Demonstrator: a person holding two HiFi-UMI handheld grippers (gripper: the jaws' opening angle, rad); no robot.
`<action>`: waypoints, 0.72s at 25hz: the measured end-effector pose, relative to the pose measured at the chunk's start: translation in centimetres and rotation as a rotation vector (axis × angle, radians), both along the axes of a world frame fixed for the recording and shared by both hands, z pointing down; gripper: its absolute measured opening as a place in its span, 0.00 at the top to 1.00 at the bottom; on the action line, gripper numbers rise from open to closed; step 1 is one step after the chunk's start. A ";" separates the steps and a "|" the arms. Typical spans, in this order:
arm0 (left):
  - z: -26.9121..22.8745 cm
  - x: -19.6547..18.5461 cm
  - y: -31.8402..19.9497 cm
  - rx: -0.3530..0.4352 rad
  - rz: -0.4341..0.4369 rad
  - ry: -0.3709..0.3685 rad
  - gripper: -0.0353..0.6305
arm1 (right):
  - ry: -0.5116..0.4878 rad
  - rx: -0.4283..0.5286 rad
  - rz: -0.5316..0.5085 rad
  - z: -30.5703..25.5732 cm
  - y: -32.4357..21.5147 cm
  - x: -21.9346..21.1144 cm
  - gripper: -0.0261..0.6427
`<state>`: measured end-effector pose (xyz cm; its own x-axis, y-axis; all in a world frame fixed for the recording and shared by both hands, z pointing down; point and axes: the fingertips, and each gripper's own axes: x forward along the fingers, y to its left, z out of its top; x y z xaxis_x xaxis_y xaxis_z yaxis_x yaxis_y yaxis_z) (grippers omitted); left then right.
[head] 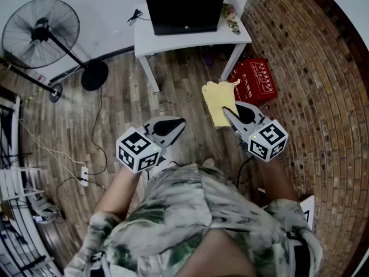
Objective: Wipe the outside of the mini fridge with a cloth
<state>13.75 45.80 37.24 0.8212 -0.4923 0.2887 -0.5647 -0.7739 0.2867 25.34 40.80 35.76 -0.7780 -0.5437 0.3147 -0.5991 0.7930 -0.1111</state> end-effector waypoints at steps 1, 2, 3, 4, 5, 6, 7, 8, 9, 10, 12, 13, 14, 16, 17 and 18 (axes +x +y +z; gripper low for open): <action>-0.1 -0.5 0.0 0.004 0.003 0.000 0.90 | 0.002 0.001 -0.001 0.0 -0.1 -0.6 0.82; -0.1 -1.0 0.0 0.007 0.007 0.001 0.90 | 0.004 0.003 -0.002 0.0 -0.3 -1.2 0.82; -0.2 -1.4 -0.1 0.010 0.011 0.002 0.90 | 0.006 0.005 -0.002 -0.1 -0.4 -1.8 0.82; -0.2 -1.8 -0.1 0.012 0.017 0.004 0.90 | 0.008 0.006 -0.001 -0.1 -0.6 -2.4 0.82; -0.2 -2.2 -0.2 0.013 0.022 0.006 0.90 | 0.011 0.008 0.001 -0.2 -0.8 -2.9 0.82; -0.2 -2.6 -0.2 0.013 0.028 0.009 0.90 | 0.013 0.010 0.002 -0.3 -0.9 -3.4 0.83; -0.2 -2.9 -0.3 0.012 0.033 0.012 0.90 | 0.015 0.011 0.004 -0.4 -1.1 -3.9 0.83; -0.2 -3.2 -0.3 0.010 0.038 0.015 0.90 | 0.018 0.011 0.004 -0.5 -1.3 -4.2 0.83; -0.2 -3.4 -0.4 0.009 0.043 0.018 0.90 | 0.020 0.008 0.004 -0.6 -1.5 -4.5 0.83; -0.2 -3.6 -0.6 0.008 0.048 0.020 0.90 | 0.023 0.003 0.002 -0.6 -1.7 -4.7 0.83; -0.5 -3.6 -1.1 0.009 0.064 0.022 0.90 | 0.024 -0.013 -0.005 -0.9 -2.6 -4.8 0.83; -0.7 -3.6 -1.6 0.011 0.076 0.023 0.90 | 0.024 -0.019 -0.009 -1.2 -3.4 -4.9 0.83; -1.1 -3.5 -2.3 0.014 0.091 0.026 0.90 | 0.023 -0.023 -0.016 -1.5 -4.4 -5.0 0.82; -1.9 -3.0 -3.9 0.020 0.119 0.035 0.90 | 0.025 -0.028 -0.043 -2.3 -6.8 -5.4 0.82; -2.3 -2.6 -4.8 0.025 0.130 0.036 0.90 | 0.032 -0.023 -0.062 -2.8 -8.1 -5.6 0.82; -2.8 -2.2 -5.8 0.034 0.137 0.033 0.90 | 0.045 -0.013 -0.081 -3.2 -9.5 -5.8 0.82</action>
